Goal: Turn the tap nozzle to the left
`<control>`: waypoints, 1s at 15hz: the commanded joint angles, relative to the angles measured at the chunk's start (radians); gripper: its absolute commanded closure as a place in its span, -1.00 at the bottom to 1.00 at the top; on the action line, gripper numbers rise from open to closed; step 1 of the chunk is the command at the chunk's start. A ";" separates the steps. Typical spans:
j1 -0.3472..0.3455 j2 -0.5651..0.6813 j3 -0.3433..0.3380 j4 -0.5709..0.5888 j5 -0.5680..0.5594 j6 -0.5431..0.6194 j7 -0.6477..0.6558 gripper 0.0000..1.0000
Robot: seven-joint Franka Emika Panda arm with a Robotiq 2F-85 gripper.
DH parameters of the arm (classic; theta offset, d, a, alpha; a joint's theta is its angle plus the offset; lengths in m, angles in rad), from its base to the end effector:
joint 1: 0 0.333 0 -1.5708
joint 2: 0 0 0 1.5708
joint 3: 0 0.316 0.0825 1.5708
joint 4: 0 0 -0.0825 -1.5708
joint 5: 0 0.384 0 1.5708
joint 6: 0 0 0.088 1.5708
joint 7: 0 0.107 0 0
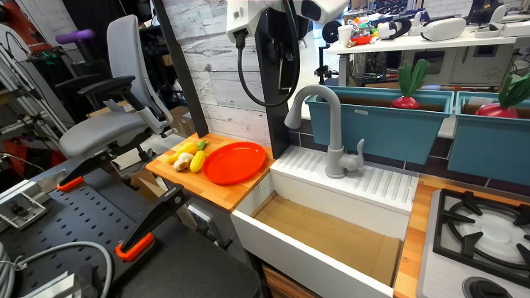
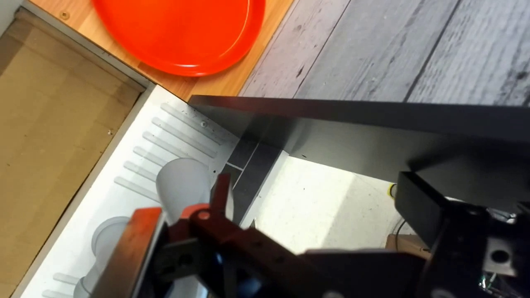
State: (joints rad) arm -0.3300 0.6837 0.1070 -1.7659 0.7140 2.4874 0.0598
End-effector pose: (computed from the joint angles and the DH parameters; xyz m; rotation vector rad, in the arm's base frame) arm 0.6453 -0.1552 0.1805 -2.3884 1.1234 -0.0902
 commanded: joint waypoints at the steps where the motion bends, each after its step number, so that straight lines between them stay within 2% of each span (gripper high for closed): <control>1: 0.021 -0.028 0.000 -0.010 0.049 -0.037 -0.029 -1.00; 5: 0.018 -0.067 -0.004 -0.058 0.049 -0.030 -0.049 -1.00; 10: -0.003 -0.171 -0.024 -0.158 0.051 -0.049 -0.151 -1.00; 15: 0.006 -0.330 -0.094 -0.319 -0.025 -0.161 -0.321 -1.00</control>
State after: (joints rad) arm -0.3340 0.4747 0.0535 -1.9646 0.7281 2.3941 -0.1661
